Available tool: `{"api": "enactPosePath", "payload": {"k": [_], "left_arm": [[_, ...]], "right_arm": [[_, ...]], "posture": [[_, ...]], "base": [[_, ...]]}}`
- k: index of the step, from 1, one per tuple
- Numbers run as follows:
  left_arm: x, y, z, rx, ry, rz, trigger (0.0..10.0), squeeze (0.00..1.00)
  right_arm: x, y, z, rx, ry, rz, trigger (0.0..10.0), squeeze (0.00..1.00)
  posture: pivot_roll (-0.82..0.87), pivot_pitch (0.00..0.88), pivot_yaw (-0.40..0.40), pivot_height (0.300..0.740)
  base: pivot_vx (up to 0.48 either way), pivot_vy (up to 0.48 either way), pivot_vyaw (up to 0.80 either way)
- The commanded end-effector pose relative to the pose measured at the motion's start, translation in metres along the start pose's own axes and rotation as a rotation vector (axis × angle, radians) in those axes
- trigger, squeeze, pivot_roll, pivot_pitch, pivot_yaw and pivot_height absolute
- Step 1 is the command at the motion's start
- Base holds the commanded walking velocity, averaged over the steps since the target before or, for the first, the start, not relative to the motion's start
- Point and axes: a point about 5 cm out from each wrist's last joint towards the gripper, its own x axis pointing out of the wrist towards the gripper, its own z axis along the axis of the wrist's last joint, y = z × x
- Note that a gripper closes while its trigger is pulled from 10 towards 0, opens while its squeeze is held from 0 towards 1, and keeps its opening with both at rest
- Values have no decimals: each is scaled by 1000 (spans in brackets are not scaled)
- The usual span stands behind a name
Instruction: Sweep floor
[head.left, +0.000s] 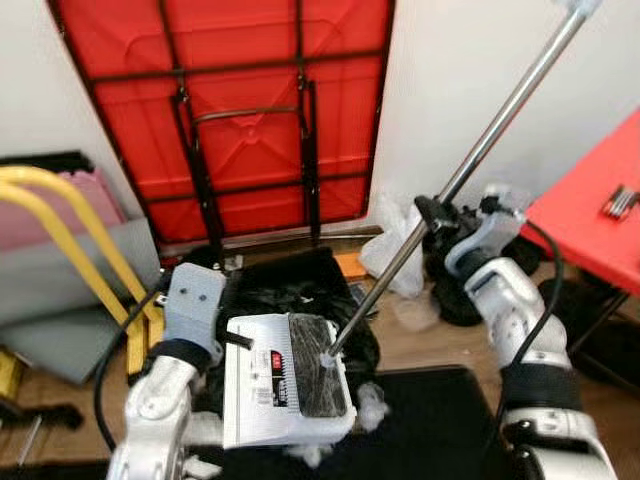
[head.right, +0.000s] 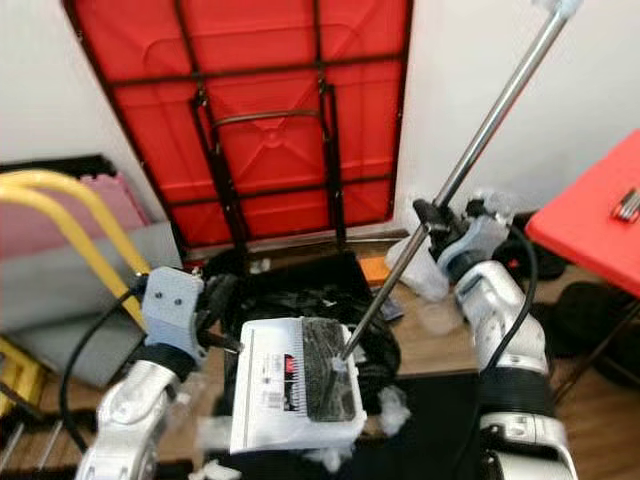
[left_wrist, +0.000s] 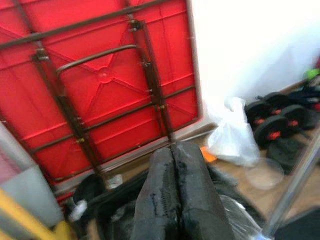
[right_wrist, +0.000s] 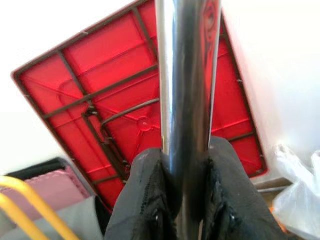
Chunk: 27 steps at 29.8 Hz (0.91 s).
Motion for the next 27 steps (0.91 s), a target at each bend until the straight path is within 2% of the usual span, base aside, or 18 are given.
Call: {"api": "enactPosePath", "payload": {"k": [1, 3, 7, 14, 15, 17, 20, 25, 27], "left_arm": [[-3, 7, -2, 2, 12, 34, 10000, 0], [-3, 7, -1, 0, 12, 35, 10000, 0], [-14, 4, -2, -19, 50, 17, 10000, 0], [-23, -3, 2, -32, 58, -37, 10000, 0], [-23, -3, 2, -32, 58, -37, 10000, 0], [-33, -6, 6, -38, 63, -50, 10000, 0], [-40, -7, 10, -38, 70, -57, 10000, 0], [-50, -8, 17, -36, 88, -63, 10000, 0], [-51, -8, 19, -37, 93, -65, 10000, 0]], "right_arm": [[6, 9, 18, -33, -65, 47, 10000, 0], [6, 9, 20, -25, -73, 57, 10000, 0], [10, -2, 32, -95, -75, -8, 10000, 0], [12, -10, 45, -112, -97, -36, 10000, 0], [12, -10, 45, -112, -97, -36, 10000, 0], [12, -11, 51, -118, -110, -35, 10000, 0], [14, -9, 54, -124, -118, -32, 10000, 0], [26, -3, 63, -145, -152, -18, 10000, 0], [31, -3, 69, -153, -172, -30, 10000, 0]], "posture": [[-146, 0, -25, 740], [-144, 0, -26, 740], [-125, 26, -27, 740], [-117, 67, -28, 740], [-117, 67, -28, 740], [-101, 126, -20, 740], [-92, 144, -17, 740], [-65, 185, -11, 740], [-56, 199, -7, 740]], "base": [[326, 0, 0], [326, 0, 0], [0, 0, 0], [0, 0, 0], [0, 0, 0], [0, 0, 0], [0, 0, 0], [0, 0, 0], [0, 0, 800]]}}
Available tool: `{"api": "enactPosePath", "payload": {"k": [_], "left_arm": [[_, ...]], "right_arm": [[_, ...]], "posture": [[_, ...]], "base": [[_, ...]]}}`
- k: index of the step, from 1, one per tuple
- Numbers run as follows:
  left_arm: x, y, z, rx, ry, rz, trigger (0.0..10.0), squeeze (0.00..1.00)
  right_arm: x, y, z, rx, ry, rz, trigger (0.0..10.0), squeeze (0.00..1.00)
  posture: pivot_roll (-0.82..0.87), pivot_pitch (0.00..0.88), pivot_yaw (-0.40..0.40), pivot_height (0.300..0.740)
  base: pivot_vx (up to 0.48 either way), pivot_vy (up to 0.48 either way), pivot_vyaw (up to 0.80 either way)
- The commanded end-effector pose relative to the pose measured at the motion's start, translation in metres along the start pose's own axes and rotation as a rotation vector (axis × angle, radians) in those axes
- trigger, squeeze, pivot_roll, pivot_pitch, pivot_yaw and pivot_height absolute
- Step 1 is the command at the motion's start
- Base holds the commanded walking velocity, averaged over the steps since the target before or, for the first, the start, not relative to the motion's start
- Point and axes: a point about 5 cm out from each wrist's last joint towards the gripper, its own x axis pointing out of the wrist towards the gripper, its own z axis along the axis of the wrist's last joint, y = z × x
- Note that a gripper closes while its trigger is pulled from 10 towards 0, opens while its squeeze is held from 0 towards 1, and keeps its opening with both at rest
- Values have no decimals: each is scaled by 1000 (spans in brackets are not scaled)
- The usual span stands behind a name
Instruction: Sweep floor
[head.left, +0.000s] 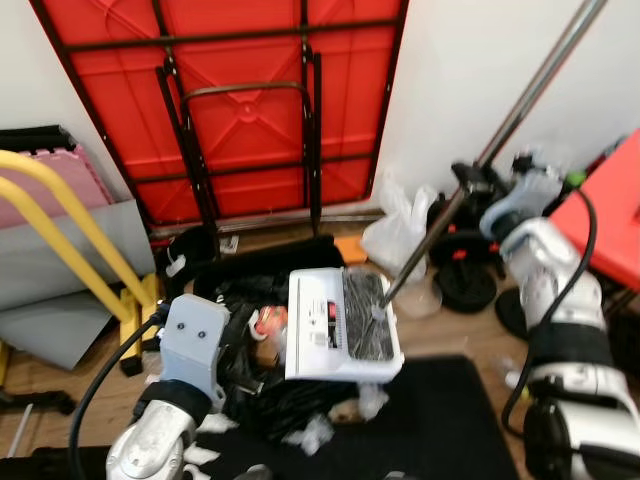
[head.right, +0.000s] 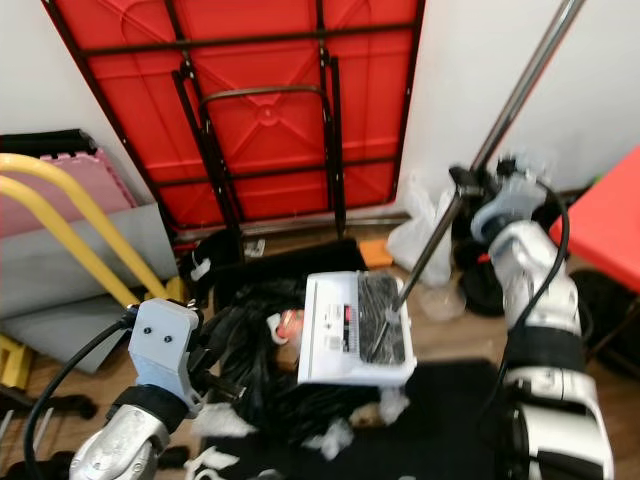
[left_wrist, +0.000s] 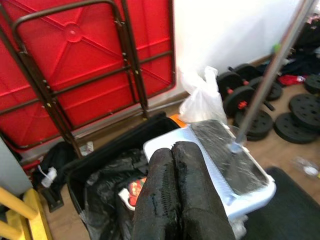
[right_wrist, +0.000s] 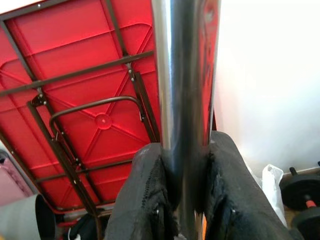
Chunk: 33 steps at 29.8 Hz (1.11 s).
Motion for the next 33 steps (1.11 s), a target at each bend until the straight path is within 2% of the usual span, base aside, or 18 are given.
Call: {"api": "enactPosePath", "payload": {"k": [1, 2, 4, 7, 10, 11, 12, 14, 18, 21, 24, 27, 28, 33], "left_arm": [[-4, -1, -1, -12, 25, -13, 10000, 0], [-10, -4, 1, -19, 39, -28, 10000, 0], [-10, -4, 1, -19, 39, -28, 10000, 0], [-16, -7, 3, -42, 55, -47, 10000, 0], [-18, -9, 4, -61, 59, -61, 10000, 0], [-22, -18, 8, -107, 61, -111, 10000, 0], [-22, -18, 8, -107, 61, -111, 10000, 0], [-24, -22, 10, -127, 62, -138, 10000, 0], [-26, -24, 11, -131, 66, -150, 10000, 0], [-31, -35, 16, -153, 76, -221, 10000, 0], [-33, -38, 17, -154, 78, -239, 10000, 0], [-36, -41, 19, -156, 86, -254, 10000, 0], [-37, -42, 19, -161, 88, -257, 10000, 0], [-38, -43, 21, -171, 91, -262, 10000, 0]], "right_arm": [[10, 5, 23, 0, -108, 5, 10000, 0], [20, 6, 38, 0, -159, -20, 10000, 0], [20, 6, 38, 0, -159, -20, 10000, 0], [32, 13, 55, -6, -207, -38, 10000, 0], [36, 18, 60, -27, -216, -42, 10000, 0], [47, 33, 73, -170, -242, -51, 10000, 0], [47, 33, 73, -170, -242, -51, 10000, 0], [51, 40, 80, -268, -259, -52, 10000, 0], [53, 41, 83, -298, -263, -65, 10000, 0], [59, 46, 100, -434, -295, -102, 10000, 0], [60, 48, 105, -458, -306, -102, 10000, 0], [64, 56, 112, -520, -330, -81, 10000, 0], [66, 64, 113, -579, -336, -51, 10000, 0], [69, 75, 113, -667, -339, -3, 10000, 0]], "posture": [[-46, 214, -1, 740], [-38, 226, 4, 740], [-38, 226, 4, 740], [-28, 240, 9, 740], [-22, 246, 11, 740], [-12, 263, 10, 740], [-12, 263, 10, 740], [-12, 264, 10, 740], [-10, 271, 11, 740], [-8, 294, 10, 740], [-10, 300, 10, 740], [-10, 310, 10, 740], [-11, 315, 10, 740], [-12, 322, 9, 740]], "base": [[0, 0, 800], [0, 0, 800], [0, 0, 800], [0, 0, 800], [0, 0, 800], [0, 0, 488], [0, 0, 488], [0, 0, 244], [0, 0, 0], [0, 0, 0], [0, 0, 0], [0, 0, 0], [0, 0, 0], [0, 0, 0]]}}
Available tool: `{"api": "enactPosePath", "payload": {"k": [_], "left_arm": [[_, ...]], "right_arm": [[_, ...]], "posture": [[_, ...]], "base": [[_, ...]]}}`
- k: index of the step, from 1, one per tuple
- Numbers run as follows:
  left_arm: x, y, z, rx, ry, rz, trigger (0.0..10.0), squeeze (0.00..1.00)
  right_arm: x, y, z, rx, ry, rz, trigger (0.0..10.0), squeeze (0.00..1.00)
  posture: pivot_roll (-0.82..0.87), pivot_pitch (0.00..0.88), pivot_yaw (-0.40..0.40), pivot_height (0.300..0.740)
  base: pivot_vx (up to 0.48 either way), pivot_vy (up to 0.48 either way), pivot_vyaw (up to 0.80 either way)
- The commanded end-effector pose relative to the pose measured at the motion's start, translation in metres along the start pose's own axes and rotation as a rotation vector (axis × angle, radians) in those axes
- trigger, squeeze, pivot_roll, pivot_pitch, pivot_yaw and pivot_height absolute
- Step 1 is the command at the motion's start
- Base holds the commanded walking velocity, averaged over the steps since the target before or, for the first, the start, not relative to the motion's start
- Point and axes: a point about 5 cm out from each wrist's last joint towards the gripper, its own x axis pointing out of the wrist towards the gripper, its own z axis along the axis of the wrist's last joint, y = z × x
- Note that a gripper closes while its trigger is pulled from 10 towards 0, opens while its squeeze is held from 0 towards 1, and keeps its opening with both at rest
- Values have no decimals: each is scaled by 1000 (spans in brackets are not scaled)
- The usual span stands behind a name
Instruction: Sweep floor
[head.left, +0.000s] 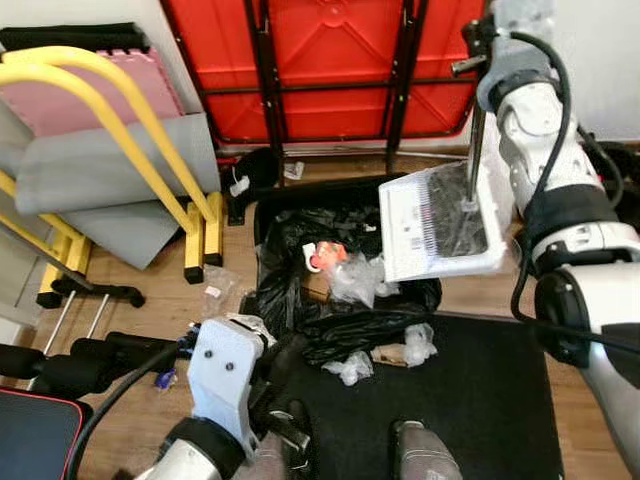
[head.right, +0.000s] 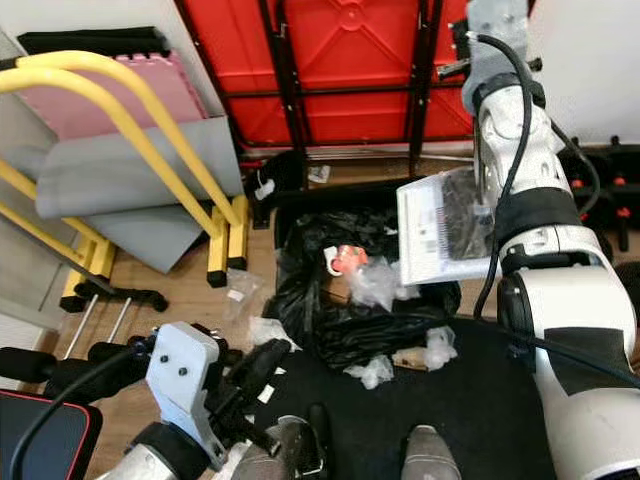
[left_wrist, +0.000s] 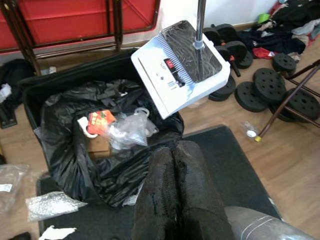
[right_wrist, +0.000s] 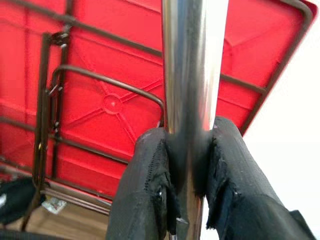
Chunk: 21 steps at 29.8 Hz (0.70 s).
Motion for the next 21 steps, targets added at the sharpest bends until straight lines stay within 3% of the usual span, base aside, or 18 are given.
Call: {"api": "enactPosePath", "payload": {"k": [1, 3, 5, 11, 15, 18, 21], "left_arm": [[-3, -3, -2, -19, 25, -25, 10000, 0], [-4, -6, 0, -22, 24, -29, 10000, 0], [-4, -6, 0, -22, 24, -30, 10000, 0], [-5, -8, 1, -19, 25, -30, 10000, 0], [-7, -9, 3, -14, 26, -26, 10000, 0], [-7, -9, 3, -14, 28, -25, 10000, 0], [-6, -9, 4, -15, 28, -21, 10000, 0]], "right_arm": [[7, 9, 29, -65, -134, 50, 10000, 0], [10, 27, 40, -144, -191, 138, 10000, 0], [11, 34, 46, -181, -219, 171, 10000, 0], [14, 44, 59, -253, -276, 201, 10000, 0], [17, 64, 87, -429, -406, 193, 10000, 0], [18, 69, 94, -440, -430, 180, 10000, 0], [19, 68, 92, -362, -405, 173, 10000, 0]], "posture": [[-13, 325, 6, 740], [-14, 328, 0, 740], [-14, 329, -1, 740], [-12, 332, -6, 740], [-9, 340, -3, 740], [-10, 336, -11, 740], [-7, 339, -8, 740]], "base": [[0, 0, 0], [0, 0, 0], [0, 0, 0], [0, 0, 0], [0, 0, 0], [0, 0, 0], [0, 0, 0]]}}
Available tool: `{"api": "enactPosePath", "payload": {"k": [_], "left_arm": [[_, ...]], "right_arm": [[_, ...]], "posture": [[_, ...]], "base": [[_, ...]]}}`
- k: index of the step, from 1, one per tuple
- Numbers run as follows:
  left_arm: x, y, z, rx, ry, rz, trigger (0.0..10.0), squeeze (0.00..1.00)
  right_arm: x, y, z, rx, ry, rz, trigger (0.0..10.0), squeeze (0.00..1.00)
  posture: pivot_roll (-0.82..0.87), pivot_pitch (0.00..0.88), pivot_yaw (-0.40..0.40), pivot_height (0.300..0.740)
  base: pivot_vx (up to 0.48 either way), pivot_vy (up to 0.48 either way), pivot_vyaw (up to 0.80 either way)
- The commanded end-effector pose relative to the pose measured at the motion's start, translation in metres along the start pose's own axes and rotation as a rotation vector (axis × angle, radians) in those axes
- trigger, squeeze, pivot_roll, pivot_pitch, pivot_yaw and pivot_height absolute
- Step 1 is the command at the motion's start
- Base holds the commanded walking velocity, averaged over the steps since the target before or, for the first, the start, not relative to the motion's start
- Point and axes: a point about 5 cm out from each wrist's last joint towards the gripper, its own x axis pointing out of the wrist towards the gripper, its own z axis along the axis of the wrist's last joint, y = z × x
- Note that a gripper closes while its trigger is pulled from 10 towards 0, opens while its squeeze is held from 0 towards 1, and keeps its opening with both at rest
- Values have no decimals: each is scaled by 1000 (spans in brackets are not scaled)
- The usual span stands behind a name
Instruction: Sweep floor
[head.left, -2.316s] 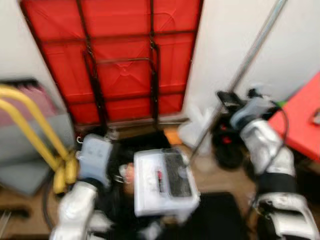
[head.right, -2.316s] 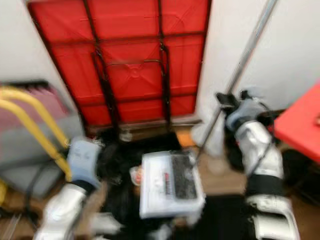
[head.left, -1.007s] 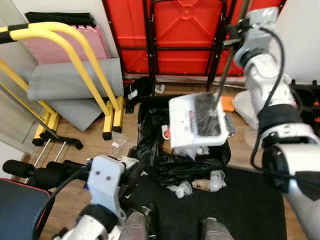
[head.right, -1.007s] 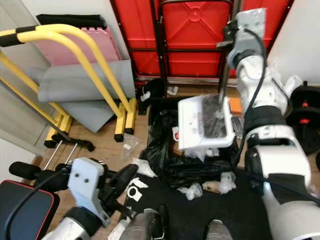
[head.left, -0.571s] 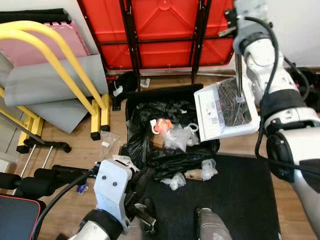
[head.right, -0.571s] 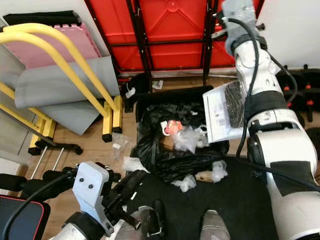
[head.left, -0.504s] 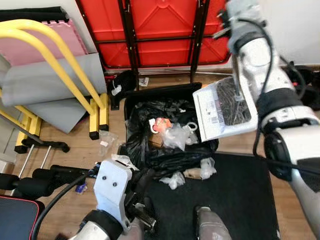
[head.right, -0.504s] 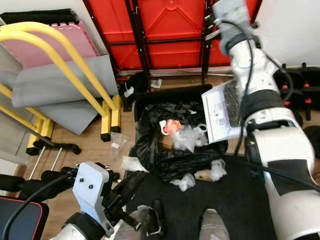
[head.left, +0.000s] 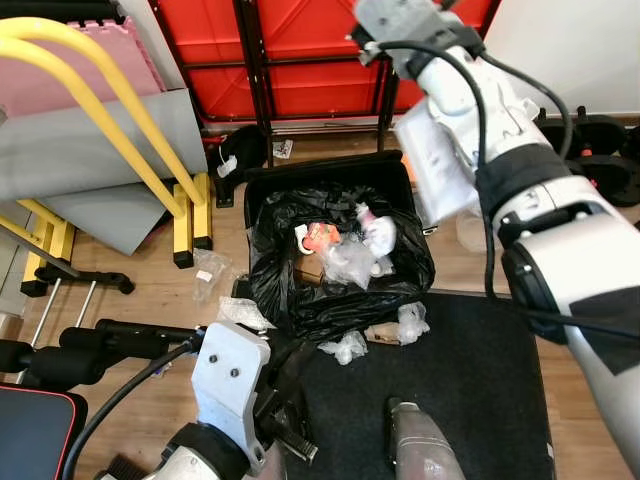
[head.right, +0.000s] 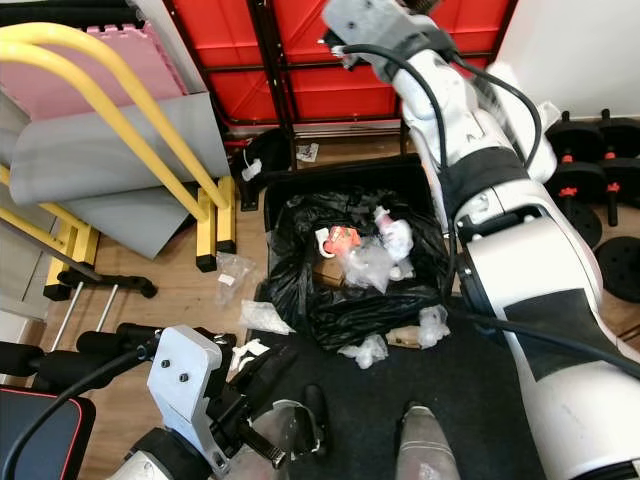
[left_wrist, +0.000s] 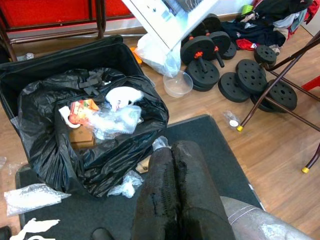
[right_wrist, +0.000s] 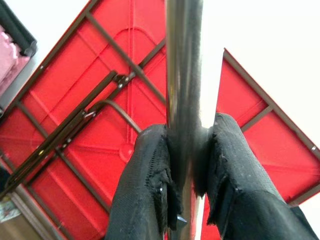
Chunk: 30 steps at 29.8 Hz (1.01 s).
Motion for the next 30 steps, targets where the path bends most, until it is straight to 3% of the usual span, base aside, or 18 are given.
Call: {"api": "enactPosePath", "payload": {"k": [1, 3, 6, 8, 9, 11, 12, 13, 15, 17, 20, 22, 24, 25, 27, 30], "left_arm": [[-3, -1, -2, -7, 23, 15, 10000, 0], [-2, 0, -2, -6, 23, 19, 10000, 0], [-2, 0, -2, -6, 23, 19, 10000, 0], [-1, 1, -2, 0, 20, 23, 10000, 0], [-1, 1, -2, 0, 20, 23, 10000, 0], [2, 6, -3, -2, 15, 46, 10000, 0], [2, 6, -3, -2, 15, 46, 10000, 0], [4, 8, -3, -6, 14, 57, 10000, 0], [4, 8, -3, -6, 14, 57, 10000, 0], [9, 16, -5, -16, 10, 92, 10000, 0], [9, 16, -5, -16, 10, 92, 10000, 0], [13, 27, -7, -37, -1, 147, 10000, 0], [14, 32, -9, -40, -2, 177, 10000, 0], [14, 32, -9, -40, -2, 177, 10000, 0], [18, 41, -10, -51, -16, 220, 10000, 0], [21, 46, -10, -48, -28, 236, 10000, 0]], "right_arm": [[6, -6, 14, 26, -70, -32, 10000, 0], [1, -8, 4, 89, -30, -48, 10000, 0], [1, -9, 3, 96, -24, -50, 10000, 0], [-7, -8, -11, 190, 20, -60, 10000, 0], [-7, -8, -11, 190, 20, -60, 10000, 0], [-21, 1, -34, 429, 93, -59, 10000, 0], [-21, 1, -34, 429, 93, -59, 10000, 0], [-26, 5, -40, 505, 110, -56, 10000, 0], [-26, 5, -40, 505, 110, -56, 10000, 0], [-40, 19, -50, 658, 115, -18, 10000, 0], [-40, 19, -50, 658, 115, -18, 10000, 0], [-55, 24, -48, 774, 101, -18, 10000, 0], [-63, 25, -43, 828, 87, -20, 10000, 0], [-63, 25, -43, 828, 87, -20, 10000, 0], [-83, 34, -30, 903, 73, 20, 10000, 0], [-95, 44, -29, 923, 94, 50, 10000, 0]], "posture": [[-7, 339, -8, 740], [-7, 338, -8, 740], [-7, 338, -8, 740], [-17, 332, -7, 740], [-17, 332, -7, 740], [-27, 307, -1, 740], [-27, 307, -1, 740], [-27, 307, -1, 740], [-27, 307, -1, 740], [-40, 275, -6, 740], [-40, 275, -6, 740], [-63, 239, 1, 740], [-66, 236, 2, 740], [-66, 236, 2, 740], [-82, 204, 4, 740], [-92, 189, 6, 740]], "base": [[0, 0, 0], [0, 0, 0], [0, 0, 0], [0, 0, 0], [0, 0, 0], [0, 0, 0], [0, 0, 0], [0, 0, 0], [0, 0, 0], [0, 0, 0], [0, 0, 0], [0, 0, 0], [0, 0, 0], [0, 0, 0], [0, 0, 0], [320, 0, 0]]}}
